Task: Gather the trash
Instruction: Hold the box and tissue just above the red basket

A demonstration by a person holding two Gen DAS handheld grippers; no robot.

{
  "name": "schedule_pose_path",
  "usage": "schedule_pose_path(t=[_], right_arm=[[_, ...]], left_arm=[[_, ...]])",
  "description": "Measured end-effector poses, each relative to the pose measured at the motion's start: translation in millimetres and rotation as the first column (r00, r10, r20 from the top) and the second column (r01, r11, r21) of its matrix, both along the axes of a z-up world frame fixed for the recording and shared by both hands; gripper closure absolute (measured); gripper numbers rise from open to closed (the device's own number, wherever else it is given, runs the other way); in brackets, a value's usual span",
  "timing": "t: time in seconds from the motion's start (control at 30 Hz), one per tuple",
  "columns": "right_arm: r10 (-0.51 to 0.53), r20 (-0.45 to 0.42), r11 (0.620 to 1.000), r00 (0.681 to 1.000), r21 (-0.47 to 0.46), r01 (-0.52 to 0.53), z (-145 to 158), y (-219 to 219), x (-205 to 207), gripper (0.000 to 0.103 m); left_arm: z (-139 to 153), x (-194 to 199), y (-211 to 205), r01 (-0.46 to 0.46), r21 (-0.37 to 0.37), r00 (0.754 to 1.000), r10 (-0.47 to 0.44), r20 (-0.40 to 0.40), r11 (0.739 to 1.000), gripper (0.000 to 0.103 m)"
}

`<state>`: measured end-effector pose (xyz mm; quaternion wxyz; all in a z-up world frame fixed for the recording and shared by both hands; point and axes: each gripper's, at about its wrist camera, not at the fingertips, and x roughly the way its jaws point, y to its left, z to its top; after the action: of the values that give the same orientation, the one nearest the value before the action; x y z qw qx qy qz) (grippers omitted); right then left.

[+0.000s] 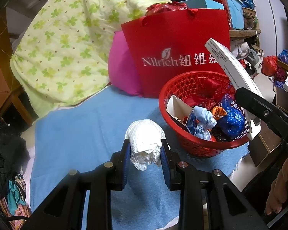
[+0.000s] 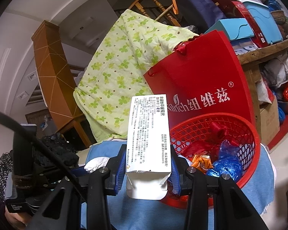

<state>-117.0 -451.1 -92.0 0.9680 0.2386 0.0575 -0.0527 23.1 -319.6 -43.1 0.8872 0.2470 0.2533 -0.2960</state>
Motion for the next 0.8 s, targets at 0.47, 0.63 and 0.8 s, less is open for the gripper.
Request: schedule_pose_path(t=[0.47,0.63,0.8], right_arm=[[-0.035,-0.02,0.999,0.999,-0.001,0.035,-4.4,-10.8,-11.1,0.061],[-0.041,-0.019,0.999,0.999,-0.001,0.041,-4.5,-12.9,-12.7,0.061],[-0.041,-0.016,0.999,0.999,0.001,0.041,-4.6,-12.9,-13.9,0.061]], left_arm=[[-3.1,-3.6,-7.8,0.013,0.008,1.0,-0.013,-0.004,1.0,0.072],[-3.9,-5.4,-8.0,0.016,0.01,1.0,-0.016,-0.002,1.0,0.072],[-6.0,-7.2,-9.1,0.02,0.014,1.0,-0.02,-0.002,1.0,0.072]])
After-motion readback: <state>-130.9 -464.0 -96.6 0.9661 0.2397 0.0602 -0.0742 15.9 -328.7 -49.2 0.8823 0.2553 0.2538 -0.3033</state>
